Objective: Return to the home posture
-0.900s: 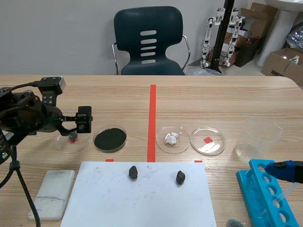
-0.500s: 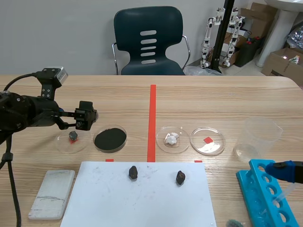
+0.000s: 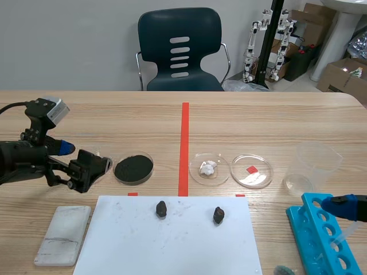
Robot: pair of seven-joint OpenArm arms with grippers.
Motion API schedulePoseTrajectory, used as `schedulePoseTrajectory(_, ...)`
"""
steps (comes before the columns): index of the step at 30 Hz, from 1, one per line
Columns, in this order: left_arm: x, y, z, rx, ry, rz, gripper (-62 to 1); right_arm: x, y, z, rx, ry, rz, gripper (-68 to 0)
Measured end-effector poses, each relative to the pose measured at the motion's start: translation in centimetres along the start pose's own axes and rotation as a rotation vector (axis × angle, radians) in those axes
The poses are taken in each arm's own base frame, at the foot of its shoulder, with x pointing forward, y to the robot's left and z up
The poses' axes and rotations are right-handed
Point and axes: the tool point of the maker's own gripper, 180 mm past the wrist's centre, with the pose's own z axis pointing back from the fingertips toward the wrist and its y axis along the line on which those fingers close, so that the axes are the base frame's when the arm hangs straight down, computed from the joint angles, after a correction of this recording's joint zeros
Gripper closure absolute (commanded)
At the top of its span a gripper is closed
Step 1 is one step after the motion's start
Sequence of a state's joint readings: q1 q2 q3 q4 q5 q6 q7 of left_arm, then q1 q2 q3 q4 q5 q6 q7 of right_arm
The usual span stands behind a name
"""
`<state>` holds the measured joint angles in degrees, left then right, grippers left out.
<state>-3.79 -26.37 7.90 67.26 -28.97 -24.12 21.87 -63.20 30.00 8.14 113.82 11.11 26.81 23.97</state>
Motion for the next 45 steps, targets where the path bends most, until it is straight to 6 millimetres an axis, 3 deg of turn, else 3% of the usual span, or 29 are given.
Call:
schedulePoseTrajectory(5, 0.1, -2.8, 2.8, -0.035, -0.055, -0.040, -62.3, 0.0, 0.0, 0.0, 0.000, 0.000, 0.000, -60.4)
schedulePoseTrajectory(12, -0.1, -8.6, 6.4, -0.124, -0.126, -0.069, -62.3, 0.0, 0.0, 0.0, 0.000, 0.000, 0.000, -60.4)
schedulePoseTrajectory(19, 1.5, -13.0, 9.3, -0.184, -0.213, -0.084, -62.3, 0.0, 0.0, 0.0, 0.000, 0.000, 0.000, -60.4)
schedulePoseTrajectory(27, 2.4, -14.9, 11.6, -0.161, -0.232, -0.120, -62.3, 0.0, 0.0, 0.0, 0.000, 0.000, 0.000, -60.4)
schedulePoseTrajectory(34, 3.1, -15.0, 12.8, -0.151, -0.245, -0.127, -62.3, 0.0, 0.0, 0.0, 0.000, 0.000, 0.000, -60.4)
schedulePoseTrajectory(45, 3.0, -14.3, 13.0, -0.127, -0.238, -0.136, -62.3, 0.0, 0.0, 0.0, 0.000, 0.000, 0.000, -60.4)
